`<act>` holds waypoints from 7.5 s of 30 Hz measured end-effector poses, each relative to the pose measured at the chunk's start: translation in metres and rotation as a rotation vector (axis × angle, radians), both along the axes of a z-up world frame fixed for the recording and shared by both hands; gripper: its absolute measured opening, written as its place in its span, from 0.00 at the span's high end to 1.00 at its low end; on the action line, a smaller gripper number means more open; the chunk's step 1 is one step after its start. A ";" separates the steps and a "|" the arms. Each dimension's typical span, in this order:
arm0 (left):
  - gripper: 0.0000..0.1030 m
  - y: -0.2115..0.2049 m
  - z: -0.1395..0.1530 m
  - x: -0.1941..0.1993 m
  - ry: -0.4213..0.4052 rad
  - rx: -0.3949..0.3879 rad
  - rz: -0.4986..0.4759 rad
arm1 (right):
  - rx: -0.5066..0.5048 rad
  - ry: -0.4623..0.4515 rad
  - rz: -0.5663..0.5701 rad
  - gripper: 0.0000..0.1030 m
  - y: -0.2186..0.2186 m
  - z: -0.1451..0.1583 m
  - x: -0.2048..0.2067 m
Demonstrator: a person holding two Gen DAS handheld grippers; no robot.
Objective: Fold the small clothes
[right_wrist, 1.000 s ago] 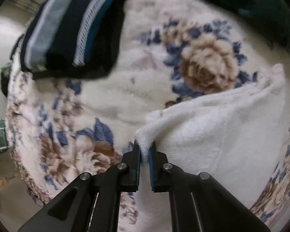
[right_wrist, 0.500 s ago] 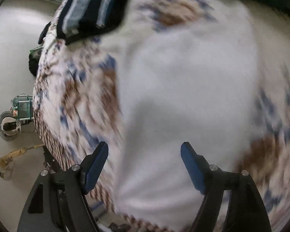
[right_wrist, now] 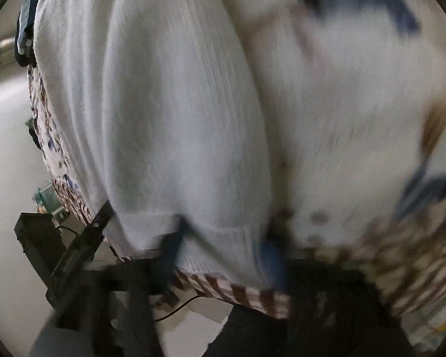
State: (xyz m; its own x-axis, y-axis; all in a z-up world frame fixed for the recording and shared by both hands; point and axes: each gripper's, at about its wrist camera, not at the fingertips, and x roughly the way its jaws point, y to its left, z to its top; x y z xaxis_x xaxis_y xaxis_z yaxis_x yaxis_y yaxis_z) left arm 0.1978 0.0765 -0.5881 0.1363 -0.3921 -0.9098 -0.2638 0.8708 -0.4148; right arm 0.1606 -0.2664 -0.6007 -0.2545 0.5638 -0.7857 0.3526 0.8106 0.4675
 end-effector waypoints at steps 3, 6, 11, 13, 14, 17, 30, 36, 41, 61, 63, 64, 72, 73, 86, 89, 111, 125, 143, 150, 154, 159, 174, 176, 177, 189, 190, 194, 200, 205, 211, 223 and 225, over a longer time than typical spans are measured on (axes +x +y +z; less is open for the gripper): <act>0.92 0.001 0.011 -0.005 -0.019 -0.003 -0.064 | -0.057 -0.044 -0.046 0.89 -0.003 0.013 -0.021; 0.91 0.010 0.002 -0.015 -0.005 0.032 -0.139 | -0.109 -0.061 -0.087 0.90 -0.015 0.023 -0.040; 0.81 0.024 -0.005 -0.013 0.020 -0.050 -0.153 | -0.048 -0.037 -0.129 0.80 -0.028 0.012 -0.052; 0.57 0.032 -0.004 -0.013 0.012 -0.103 -0.133 | -0.027 -0.071 -0.127 0.69 -0.038 0.023 -0.054; 0.41 0.034 -0.005 -0.013 0.001 -0.144 -0.116 | -0.019 -0.089 -0.129 0.54 -0.043 0.027 -0.055; 0.30 0.035 -0.014 -0.013 0.004 -0.203 -0.081 | 0.015 -0.141 -0.153 0.37 -0.058 0.032 -0.062; 0.91 0.007 0.010 -0.026 -0.091 -0.154 -0.077 | 0.146 -0.233 -0.213 0.87 -0.041 0.034 -0.067; 0.91 0.026 -0.005 -0.046 -0.060 -0.110 -0.090 | 0.042 -0.188 -0.176 0.89 -0.062 0.022 -0.083; 0.65 0.046 -0.005 -0.046 -0.041 -0.198 -0.045 | 0.072 -0.164 -0.201 0.80 -0.052 0.014 -0.075; 0.91 0.061 0.125 -0.012 -0.276 -0.234 -0.069 | 0.082 -0.386 -0.318 0.86 -0.027 0.127 -0.037; 0.91 0.063 0.154 0.014 -0.340 -0.269 -0.054 | 0.082 -0.463 -0.335 0.86 -0.030 0.160 -0.011; 0.91 0.066 0.165 0.027 -0.368 -0.282 -0.050 | 0.084 -0.493 -0.336 0.86 -0.032 0.170 0.000; 0.91 0.023 0.193 0.202 -0.498 -0.275 -0.058 | 0.005 -0.720 -0.334 0.86 -0.045 0.227 0.155; 0.91 0.020 0.190 0.218 -0.496 -0.276 -0.056 | 0.001 -0.736 -0.334 0.86 -0.047 0.225 0.187; 0.35 0.029 0.096 0.402 -0.328 -0.500 0.106 | 0.001 -0.596 -0.351 0.49 -0.068 0.132 0.413; 0.34 0.043 0.093 0.403 -0.316 -0.446 0.122 | -0.015 -0.652 -0.339 0.31 -0.079 0.141 0.410; 0.93 0.021 0.073 0.411 -0.330 0.052 -0.200 | -0.296 -0.713 -0.018 0.92 -0.028 0.125 0.437; 0.29 0.079 0.054 0.374 -0.215 -0.353 0.053 | -0.276 -0.584 0.027 0.19 -0.041 0.114 0.429; 0.35 0.045 -0.005 0.315 -0.080 -0.496 0.030 | 0.236 -0.325 -0.076 0.27 -0.041 -0.016 0.348; 0.67 0.033 0.043 0.312 -0.229 -0.553 0.024 | 0.212 -0.406 -0.165 0.64 -0.040 0.004 0.325; 0.67 0.036 0.079 0.315 -0.268 -0.537 -0.013 | 0.204 -0.485 -0.160 0.67 -0.022 0.043 0.315; 0.67 0.074 0.131 0.321 -0.347 -0.554 -0.001 | 0.235 -0.572 -0.142 0.67 0.012 0.105 0.319; 0.67 0.294 0.274 0.477 -0.556 -0.429 -0.050 | 0.311 -0.748 -0.172 0.67 0.236 0.227 0.493; 0.67 0.316 0.270 0.506 -0.552 -0.421 -0.046 | 0.318 -0.754 -0.187 0.67 0.266 0.222 0.532; 0.67 0.324 0.262 0.519 -0.545 -0.423 -0.043 | 0.317 -0.754 -0.193 0.67 0.281 0.218 0.548; 0.52 0.376 0.139 0.534 -0.310 -0.287 0.006 | 0.067 -0.628 -0.120 0.59 0.355 0.113 0.603; 0.51 0.377 0.138 0.528 -0.300 -0.279 0.014 | 0.039 -0.623 -0.126 0.54 0.355 0.115 0.601; 0.44 0.375 0.141 0.520 -0.289 -0.218 0.004 | -0.258 -0.654 -0.071 0.47 0.359 0.129 0.593; 0.31 0.341 0.161 0.517 -0.337 0.104 -0.082 | -0.437 -0.620 -0.080 0.44 0.346 0.135 0.580; 0.06 0.307 0.181 0.506 -0.364 0.467 -0.145 | -0.674 -0.724 0.021 0.00 0.369 0.174 0.546; 0.01 0.303 0.207 0.469 -0.402 0.537 -0.143 | -0.761 -0.810 -0.001 0.00 0.373 0.238 0.499; 0.01 0.291 0.318 0.360 -0.516 0.602 -0.087 | -0.757 -0.952 -0.027 0.00 0.380 0.374 0.373; 0.01 0.286 0.346 0.336 -0.545 0.602 -0.081 | -0.752 -0.977 -0.034 0.00 0.382 0.401 0.348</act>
State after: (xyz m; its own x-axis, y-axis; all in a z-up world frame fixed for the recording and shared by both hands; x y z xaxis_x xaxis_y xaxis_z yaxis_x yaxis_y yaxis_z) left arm 0.5338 0.3622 -0.2423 0.6126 0.1149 -0.7820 -0.0867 0.9932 0.0780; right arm 0.5081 0.1155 -0.1992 0.6280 -0.1156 -0.7696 0.1431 0.9892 -0.0318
